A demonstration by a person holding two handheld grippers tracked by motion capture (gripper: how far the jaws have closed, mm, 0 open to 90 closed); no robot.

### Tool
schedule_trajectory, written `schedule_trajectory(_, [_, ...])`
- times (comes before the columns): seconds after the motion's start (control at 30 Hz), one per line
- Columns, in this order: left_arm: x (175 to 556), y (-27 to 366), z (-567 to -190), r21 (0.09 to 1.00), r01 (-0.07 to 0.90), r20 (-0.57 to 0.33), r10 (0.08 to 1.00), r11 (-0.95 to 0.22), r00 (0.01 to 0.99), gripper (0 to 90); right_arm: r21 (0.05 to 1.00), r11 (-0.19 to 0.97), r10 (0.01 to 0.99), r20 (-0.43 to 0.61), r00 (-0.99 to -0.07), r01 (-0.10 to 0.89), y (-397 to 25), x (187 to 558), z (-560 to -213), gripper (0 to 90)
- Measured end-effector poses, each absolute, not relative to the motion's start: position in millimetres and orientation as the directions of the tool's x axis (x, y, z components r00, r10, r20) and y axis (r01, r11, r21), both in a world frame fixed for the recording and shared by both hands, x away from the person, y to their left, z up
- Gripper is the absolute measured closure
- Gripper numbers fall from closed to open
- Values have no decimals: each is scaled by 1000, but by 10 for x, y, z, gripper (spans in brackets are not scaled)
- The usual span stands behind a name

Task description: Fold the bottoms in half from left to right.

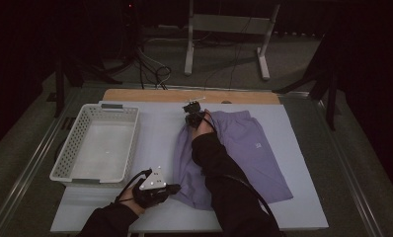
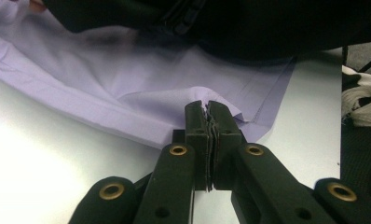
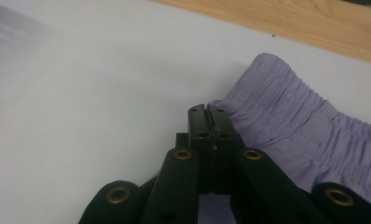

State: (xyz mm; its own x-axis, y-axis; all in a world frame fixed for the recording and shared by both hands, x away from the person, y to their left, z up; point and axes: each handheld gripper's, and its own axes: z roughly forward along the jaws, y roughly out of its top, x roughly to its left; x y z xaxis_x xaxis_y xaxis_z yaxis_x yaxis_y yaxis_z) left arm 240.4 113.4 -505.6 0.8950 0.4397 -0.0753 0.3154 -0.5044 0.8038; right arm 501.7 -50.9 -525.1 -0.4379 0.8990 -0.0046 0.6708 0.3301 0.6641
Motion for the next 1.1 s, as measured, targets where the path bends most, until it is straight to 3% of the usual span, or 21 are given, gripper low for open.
schedule_trajectory(1.1, [2330, 875, -4784, 824, 237, -37, 368, -515, 929, 888, 717, 271, 902, 45, -430, 642, -1119, 4931, -4692, 900])
